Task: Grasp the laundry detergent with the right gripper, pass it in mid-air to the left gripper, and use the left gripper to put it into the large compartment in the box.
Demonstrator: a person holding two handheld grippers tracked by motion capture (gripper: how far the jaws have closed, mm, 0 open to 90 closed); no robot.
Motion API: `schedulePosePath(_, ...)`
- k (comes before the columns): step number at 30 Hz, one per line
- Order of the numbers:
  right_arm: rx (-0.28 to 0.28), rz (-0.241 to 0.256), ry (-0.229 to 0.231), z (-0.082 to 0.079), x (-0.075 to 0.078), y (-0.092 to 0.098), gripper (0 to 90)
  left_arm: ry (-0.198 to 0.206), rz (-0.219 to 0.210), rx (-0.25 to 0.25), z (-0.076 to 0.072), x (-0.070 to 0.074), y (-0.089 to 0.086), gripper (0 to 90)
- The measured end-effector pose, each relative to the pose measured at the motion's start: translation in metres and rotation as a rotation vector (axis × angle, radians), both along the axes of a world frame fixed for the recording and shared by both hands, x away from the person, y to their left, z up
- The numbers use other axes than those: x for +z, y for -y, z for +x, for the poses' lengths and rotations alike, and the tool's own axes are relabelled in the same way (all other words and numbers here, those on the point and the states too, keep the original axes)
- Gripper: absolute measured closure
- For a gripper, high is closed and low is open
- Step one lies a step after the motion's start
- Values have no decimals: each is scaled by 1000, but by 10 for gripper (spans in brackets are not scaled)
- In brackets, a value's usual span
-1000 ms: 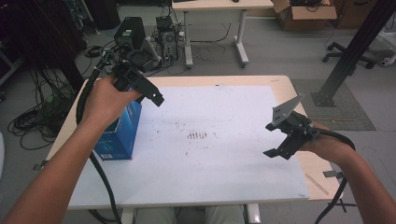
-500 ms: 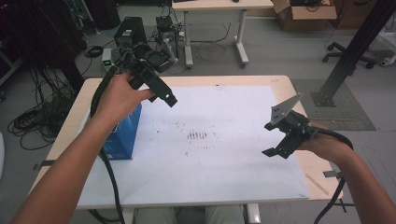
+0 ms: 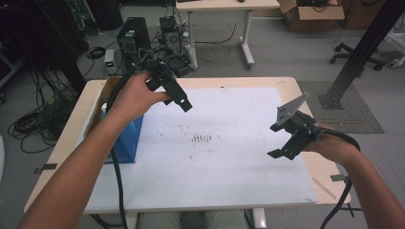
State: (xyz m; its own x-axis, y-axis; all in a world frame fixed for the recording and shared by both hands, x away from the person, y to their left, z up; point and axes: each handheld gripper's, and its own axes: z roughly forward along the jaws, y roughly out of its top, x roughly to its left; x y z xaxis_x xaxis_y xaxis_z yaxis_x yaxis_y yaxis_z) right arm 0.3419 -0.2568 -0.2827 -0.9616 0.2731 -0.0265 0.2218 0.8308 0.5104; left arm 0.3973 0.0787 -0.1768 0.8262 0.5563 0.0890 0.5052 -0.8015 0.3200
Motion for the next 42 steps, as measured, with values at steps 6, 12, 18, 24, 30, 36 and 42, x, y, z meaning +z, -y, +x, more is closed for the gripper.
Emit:
schedulePosePath(6,-4,-4,-5,1,-1,0,102,11,8,-71,2,-5,9,71)
schedulePosePath(12,5,-1,-4,4,1,-4,102,-7,12,-121,4,-10,17,71)
schedulePosePath(18,0,-2,-8,10,2,-4,102,-14,20,-157,9,-16,20,70)
schedulePosePath(24,-3,0,-12,13,0,-3,102,-1,13,-179,10,-17,22,73)
schedulePosePath(30,-3,-5,-14,12,-1,-5,103,5,14,-176,9,-18,23,74)
schedulePosePath(36,-1,-2,-10,11,1,-6,102,5,14,-180,9,-18,23,74)
schedulePosePath(42,0,-3,-10,11,-1,-6,103,3,12,-188,8,-18,24,75)
